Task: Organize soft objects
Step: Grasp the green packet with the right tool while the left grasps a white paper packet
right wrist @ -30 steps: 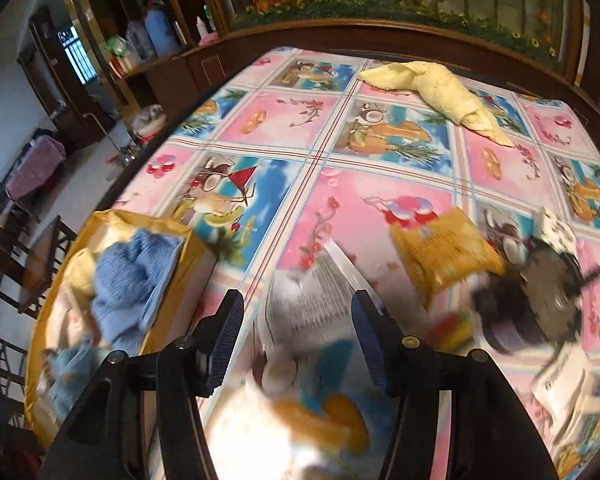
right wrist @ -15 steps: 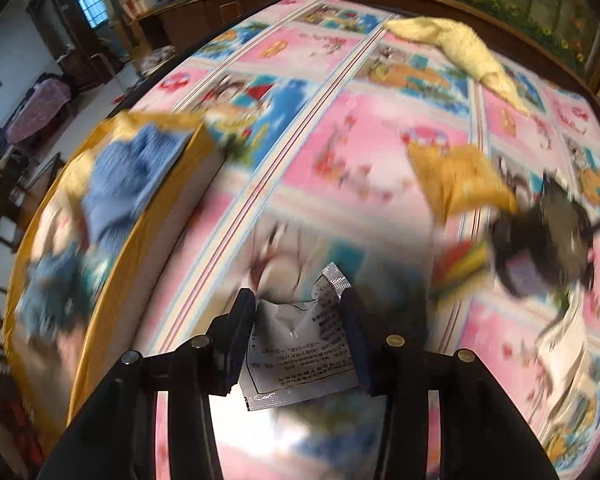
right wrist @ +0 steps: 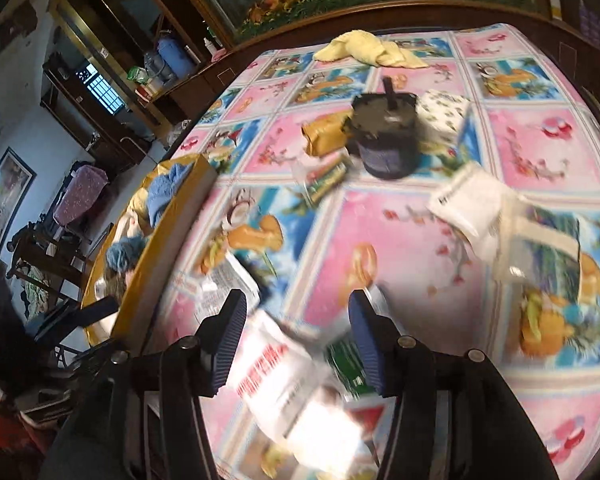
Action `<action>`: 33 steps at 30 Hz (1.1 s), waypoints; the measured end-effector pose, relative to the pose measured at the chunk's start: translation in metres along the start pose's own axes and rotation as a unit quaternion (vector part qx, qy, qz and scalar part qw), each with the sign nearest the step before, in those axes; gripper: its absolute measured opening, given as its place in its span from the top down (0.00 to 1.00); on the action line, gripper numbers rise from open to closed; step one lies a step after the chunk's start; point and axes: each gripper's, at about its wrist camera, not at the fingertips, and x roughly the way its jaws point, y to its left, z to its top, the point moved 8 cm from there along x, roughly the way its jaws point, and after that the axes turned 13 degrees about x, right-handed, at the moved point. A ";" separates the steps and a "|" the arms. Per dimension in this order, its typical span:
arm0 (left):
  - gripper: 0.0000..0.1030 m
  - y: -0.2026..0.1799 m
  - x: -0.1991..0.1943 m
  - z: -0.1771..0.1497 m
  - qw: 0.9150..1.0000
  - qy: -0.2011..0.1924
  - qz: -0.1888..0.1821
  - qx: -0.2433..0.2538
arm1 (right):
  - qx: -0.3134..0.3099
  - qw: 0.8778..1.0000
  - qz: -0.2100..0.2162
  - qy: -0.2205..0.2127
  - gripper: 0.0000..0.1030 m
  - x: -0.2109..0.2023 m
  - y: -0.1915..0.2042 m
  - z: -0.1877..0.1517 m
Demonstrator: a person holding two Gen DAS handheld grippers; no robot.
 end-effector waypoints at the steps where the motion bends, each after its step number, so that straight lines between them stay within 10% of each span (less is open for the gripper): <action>1: 0.50 -0.002 0.013 0.003 1.000 0.019 0.009 0.001 | -0.002 1.000 -0.002 -0.001 0.48 -0.003 -0.004 -0.005; 7: 0.50 -0.001 0.051 0.023 0.997 0.042 0.054 0.032 | -0.021 0.998 -0.049 -0.022 0.47 -0.009 -0.029 -0.015; 18: 0.36 -0.009 0.091 0.024 0.997 0.067 0.003 0.031 | -0.058 0.995 -0.081 -0.011 0.42 0.017 -0.046 -0.013; 23: 0.62 -0.015 0.087 0.029 0.998 0.046 -0.019 0.024 | -0.046 0.996 -0.071 -0.024 0.46 0.017 -0.049 -0.006; 25: 0.64 -0.015 0.085 0.030 0.999 0.039 -0.019 0.021 | -0.039 0.997 -0.064 -0.025 0.65 0.016 -0.050 -0.006; 33: 0.67 -0.014 0.057 0.033 0.999 0.000 -0.042 -0.007 | -0.009 0.997 -0.048 -0.061 0.70 -0.008 -0.047 -0.002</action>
